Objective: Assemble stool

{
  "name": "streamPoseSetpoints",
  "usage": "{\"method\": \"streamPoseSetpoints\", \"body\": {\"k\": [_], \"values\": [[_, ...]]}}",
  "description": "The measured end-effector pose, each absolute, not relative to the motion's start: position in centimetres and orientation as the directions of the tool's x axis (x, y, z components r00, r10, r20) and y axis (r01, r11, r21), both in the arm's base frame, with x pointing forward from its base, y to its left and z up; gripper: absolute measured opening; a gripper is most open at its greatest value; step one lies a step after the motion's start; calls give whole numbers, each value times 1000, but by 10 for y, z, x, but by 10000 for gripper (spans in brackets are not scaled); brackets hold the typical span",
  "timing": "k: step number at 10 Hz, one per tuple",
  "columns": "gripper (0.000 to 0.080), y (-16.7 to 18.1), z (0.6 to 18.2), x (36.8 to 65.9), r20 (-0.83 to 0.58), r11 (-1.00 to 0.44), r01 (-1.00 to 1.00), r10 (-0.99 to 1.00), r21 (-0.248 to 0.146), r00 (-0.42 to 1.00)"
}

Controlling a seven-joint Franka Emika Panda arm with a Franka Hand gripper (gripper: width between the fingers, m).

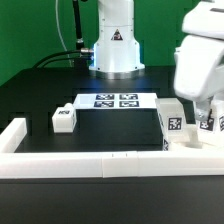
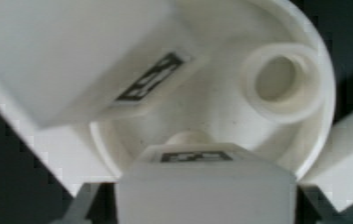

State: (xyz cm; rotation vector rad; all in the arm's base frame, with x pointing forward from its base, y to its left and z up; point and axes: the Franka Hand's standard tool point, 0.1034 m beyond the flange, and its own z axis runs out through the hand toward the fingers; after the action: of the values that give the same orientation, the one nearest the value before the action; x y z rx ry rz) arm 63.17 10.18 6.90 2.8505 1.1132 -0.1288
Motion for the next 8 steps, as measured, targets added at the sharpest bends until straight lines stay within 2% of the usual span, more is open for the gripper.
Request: {"method": "streamPoseSetpoints", "body": {"k": [2,5,6,8], "values": [[337,103,69,632,-80,-793,607,602,61,795],[337,106,68,632,-57,-916,397,394,61,917],[337,106,68,631,-26,-974,223,222,51,975],[337,108,65,630,-6,-983,-180,-180,-41,984]]}}
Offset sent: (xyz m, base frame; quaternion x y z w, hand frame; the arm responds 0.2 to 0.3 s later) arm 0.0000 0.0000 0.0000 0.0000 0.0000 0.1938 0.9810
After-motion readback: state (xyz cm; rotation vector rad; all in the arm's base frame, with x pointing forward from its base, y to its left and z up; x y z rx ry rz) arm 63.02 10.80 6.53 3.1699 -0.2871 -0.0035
